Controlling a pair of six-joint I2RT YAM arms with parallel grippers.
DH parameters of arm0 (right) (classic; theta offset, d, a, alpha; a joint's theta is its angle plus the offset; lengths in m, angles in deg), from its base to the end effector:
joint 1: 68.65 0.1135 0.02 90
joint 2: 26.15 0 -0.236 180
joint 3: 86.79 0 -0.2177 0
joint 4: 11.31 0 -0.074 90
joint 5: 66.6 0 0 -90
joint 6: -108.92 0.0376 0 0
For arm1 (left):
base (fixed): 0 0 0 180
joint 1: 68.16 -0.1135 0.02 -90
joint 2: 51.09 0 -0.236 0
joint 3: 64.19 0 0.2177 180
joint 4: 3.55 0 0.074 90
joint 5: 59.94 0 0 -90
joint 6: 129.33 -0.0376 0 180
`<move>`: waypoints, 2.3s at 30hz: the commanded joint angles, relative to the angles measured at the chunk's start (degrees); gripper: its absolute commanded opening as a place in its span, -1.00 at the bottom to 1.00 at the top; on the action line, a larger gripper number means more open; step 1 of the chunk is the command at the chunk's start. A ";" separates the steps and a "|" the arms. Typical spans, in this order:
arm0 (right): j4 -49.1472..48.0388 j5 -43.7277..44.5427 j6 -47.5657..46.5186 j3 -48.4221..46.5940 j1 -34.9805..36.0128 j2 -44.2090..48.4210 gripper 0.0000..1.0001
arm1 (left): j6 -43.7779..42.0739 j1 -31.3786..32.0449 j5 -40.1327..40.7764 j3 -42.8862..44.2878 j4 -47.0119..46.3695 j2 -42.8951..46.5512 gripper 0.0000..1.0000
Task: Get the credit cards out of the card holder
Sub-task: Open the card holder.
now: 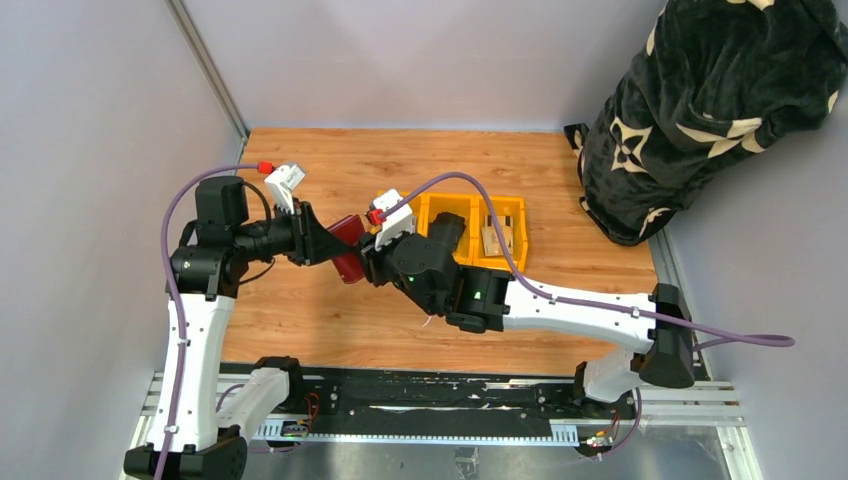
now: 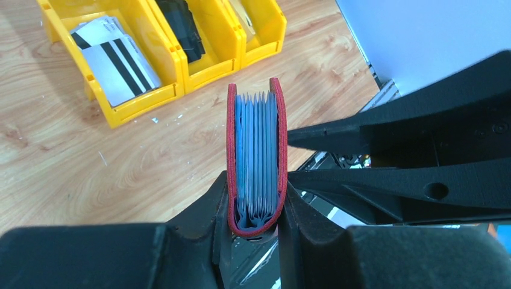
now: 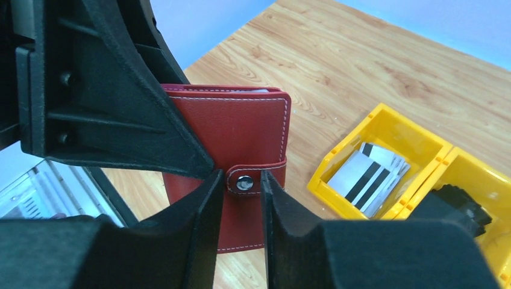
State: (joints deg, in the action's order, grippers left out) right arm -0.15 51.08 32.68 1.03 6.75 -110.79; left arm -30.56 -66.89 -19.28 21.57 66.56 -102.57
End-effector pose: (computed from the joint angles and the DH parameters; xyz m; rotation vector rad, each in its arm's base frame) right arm 0.0978 0.3061 0.3703 -0.5158 1.6066 0.7947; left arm 0.1321 -0.0315 0.3631 0.3492 2.0937 -1.0379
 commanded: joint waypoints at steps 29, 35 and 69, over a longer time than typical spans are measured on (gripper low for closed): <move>3.99 24.14 -5.69 1.20 -0.86 3.12 -1.00 | 2.16 0.04 -4.95 3.78 -0.84 1.88 -1.00; 8.50 1.57 1.76 4.22 -5.27 10.92 0.32 | 1.31 0.04 -6.15 3.32 -0.80 2.51 -1.00; -5.17 -34.27 17.31 13.82 -16.33 16.74 -0.06 | 2.02 0.04 -15.85 3.65 -0.84 4.65 -1.00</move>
State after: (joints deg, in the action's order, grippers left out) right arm -5.00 14.43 50.12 16.61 -8.57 -95.07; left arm -29.53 -66.93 -30.26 24.12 65.73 -99.23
